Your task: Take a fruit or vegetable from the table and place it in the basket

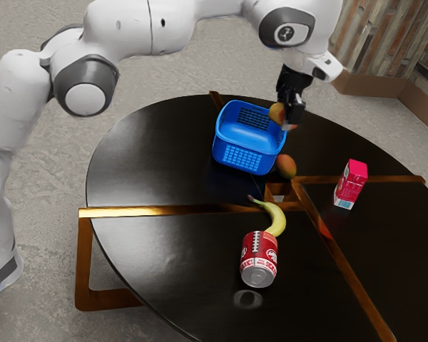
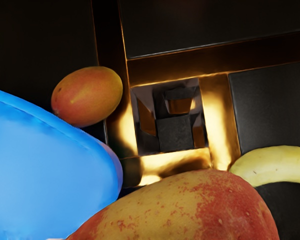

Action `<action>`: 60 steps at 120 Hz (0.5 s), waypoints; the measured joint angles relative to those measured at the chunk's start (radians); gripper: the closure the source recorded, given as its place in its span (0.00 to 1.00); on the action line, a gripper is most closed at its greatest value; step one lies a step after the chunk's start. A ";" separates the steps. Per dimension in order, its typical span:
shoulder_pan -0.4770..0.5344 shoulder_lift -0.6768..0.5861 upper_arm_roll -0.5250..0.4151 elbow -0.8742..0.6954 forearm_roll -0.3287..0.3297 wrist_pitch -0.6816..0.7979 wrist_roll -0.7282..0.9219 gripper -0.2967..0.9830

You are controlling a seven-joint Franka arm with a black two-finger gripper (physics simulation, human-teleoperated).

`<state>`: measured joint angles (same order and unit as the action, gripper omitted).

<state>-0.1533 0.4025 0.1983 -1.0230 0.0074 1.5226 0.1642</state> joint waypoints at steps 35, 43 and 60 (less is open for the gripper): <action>0.011 -0.150 0.158 -0.229 0.057 -0.007 0.009 0.45; 0.055 -0.020 0.167 -0.089 0.024 -0.010 0.017 0.45; 0.151 0.116 0.109 0.050 -0.032 -0.013 0.037 0.45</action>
<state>-0.0019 0.5187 0.3070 -0.9733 -0.0247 1.5099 0.2009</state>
